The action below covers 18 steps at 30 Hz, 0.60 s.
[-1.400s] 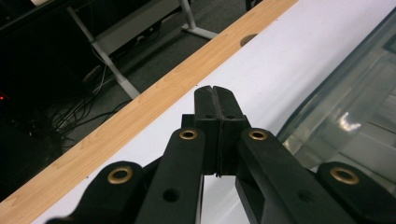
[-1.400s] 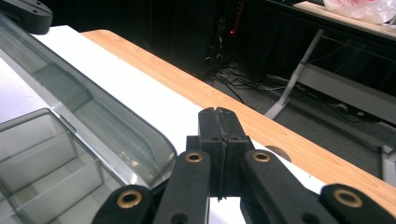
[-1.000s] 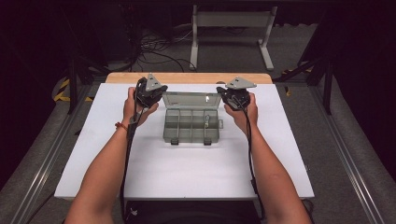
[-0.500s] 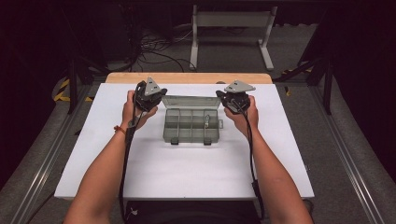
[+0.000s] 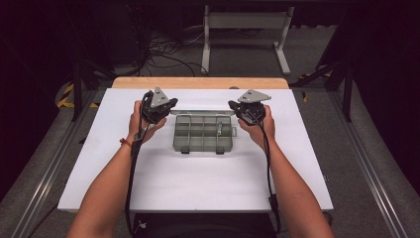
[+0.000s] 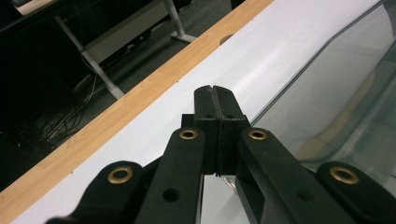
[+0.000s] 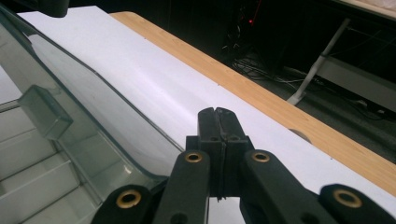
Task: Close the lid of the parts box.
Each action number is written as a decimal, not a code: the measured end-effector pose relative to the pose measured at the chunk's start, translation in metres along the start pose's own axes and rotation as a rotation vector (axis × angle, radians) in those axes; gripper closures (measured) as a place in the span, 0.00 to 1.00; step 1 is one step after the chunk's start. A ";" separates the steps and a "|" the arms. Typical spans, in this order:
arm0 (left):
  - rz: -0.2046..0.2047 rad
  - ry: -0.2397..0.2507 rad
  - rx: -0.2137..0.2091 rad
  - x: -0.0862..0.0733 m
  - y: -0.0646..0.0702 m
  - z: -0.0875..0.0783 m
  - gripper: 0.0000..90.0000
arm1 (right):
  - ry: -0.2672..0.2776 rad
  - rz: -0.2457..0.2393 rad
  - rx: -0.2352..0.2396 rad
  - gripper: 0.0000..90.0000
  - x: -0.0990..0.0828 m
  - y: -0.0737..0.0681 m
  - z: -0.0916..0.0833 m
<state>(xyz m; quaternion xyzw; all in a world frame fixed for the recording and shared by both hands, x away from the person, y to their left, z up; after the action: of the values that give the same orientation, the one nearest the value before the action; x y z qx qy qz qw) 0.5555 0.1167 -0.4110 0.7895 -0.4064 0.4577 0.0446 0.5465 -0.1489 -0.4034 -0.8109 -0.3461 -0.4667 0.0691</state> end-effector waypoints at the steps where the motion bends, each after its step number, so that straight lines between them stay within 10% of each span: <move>1: -0.001 0.001 0.001 0.000 0.001 0.000 1.00 | -0.002 -0.002 -0.001 1.00 -0.001 -0.001 -0.001; 18: 0.044 0.013 -0.058 -0.008 0.021 -0.002 1.00 | -0.044 -0.064 0.071 1.00 -0.021 -0.026 -0.002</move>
<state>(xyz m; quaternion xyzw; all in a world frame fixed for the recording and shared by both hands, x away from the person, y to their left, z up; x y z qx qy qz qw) 0.5378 0.1084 -0.4222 0.7758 -0.4368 0.4514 0.0600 0.5224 -0.1404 -0.4247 -0.8064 -0.3896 -0.4384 0.0753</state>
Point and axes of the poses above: each handheld gripper's, and its own axes: z roughly forward along the jaws, x roughly out of its top, y roughly to its right, the point moved 6 cm from there along z, roughly forward along the jaws, and after that the axes turned 9 degrees about -y, right-handed, at the moved point
